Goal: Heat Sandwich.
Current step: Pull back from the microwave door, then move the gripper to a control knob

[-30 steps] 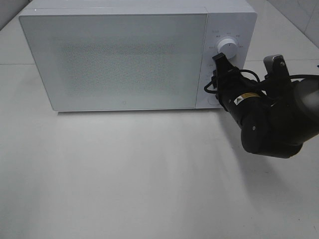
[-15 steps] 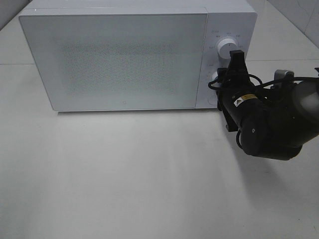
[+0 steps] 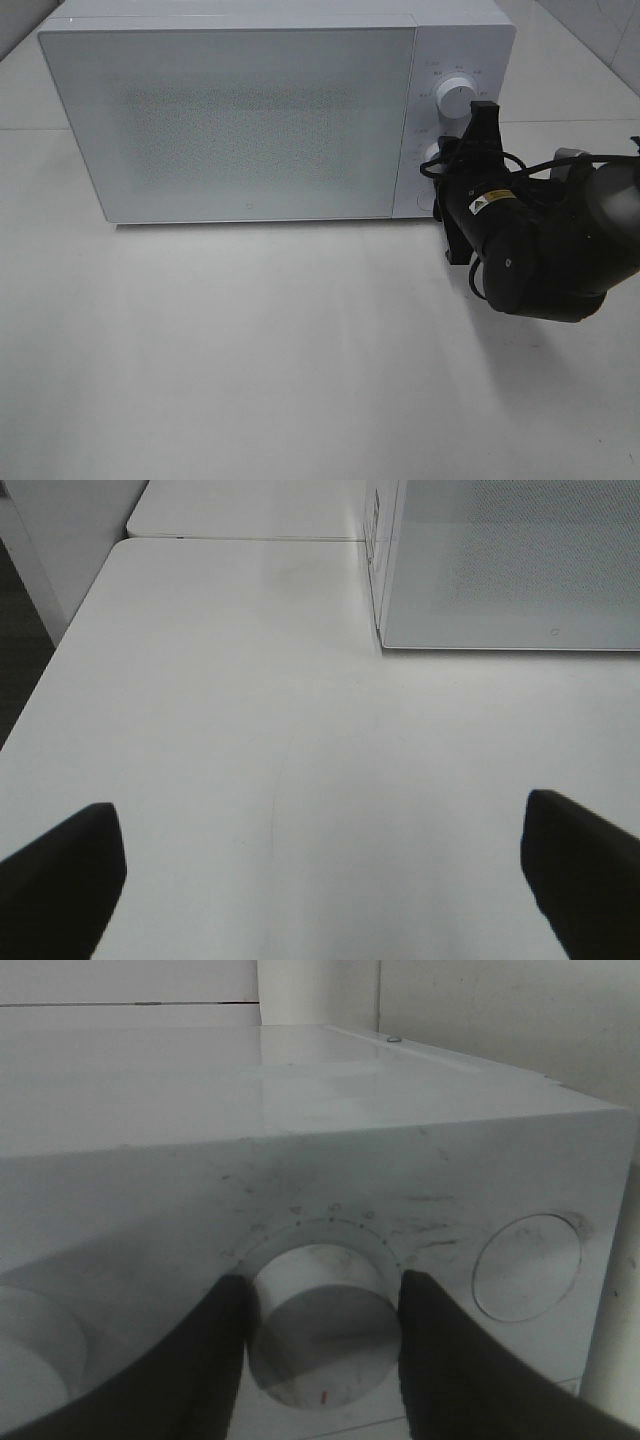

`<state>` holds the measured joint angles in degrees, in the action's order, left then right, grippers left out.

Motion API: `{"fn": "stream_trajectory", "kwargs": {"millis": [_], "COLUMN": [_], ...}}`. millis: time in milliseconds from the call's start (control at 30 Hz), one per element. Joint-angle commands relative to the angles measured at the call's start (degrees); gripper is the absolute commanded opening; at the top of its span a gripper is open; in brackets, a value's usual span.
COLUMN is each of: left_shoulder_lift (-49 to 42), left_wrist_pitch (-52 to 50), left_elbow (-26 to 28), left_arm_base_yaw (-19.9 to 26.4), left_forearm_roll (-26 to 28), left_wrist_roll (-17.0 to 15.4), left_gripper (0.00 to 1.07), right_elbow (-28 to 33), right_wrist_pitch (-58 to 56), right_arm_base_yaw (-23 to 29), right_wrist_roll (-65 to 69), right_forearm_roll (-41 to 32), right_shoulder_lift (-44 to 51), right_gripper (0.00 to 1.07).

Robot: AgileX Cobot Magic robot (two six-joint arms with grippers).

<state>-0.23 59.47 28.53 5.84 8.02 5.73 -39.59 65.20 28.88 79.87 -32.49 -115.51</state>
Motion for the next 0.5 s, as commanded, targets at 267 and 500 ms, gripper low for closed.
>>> {"fn": "stream_trajectory", "kwargs": {"millis": [267,500], "left_shoulder_lift": [-1.6,-1.6], "left_wrist_pitch": [-0.11,-0.11], "left_elbow": [-0.17,-0.17], "left_arm_base_yaw": [0.17,0.17], "left_forearm_roll": [0.06,0.06], "left_wrist_roll": [-0.06,-0.06], "left_gripper": [1.03,1.03], "right_elbow": [-1.09,-1.09], "right_wrist_pitch": [7.39,7.73], "right_arm_base_yaw": [-0.23,-0.23], "right_wrist_roll": [0.06,0.06], "right_forearm_roll": [2.52,2.29], "right_shoulder_lift": [0.97,0.97], "right_gripper": [0.16,0.29]}}
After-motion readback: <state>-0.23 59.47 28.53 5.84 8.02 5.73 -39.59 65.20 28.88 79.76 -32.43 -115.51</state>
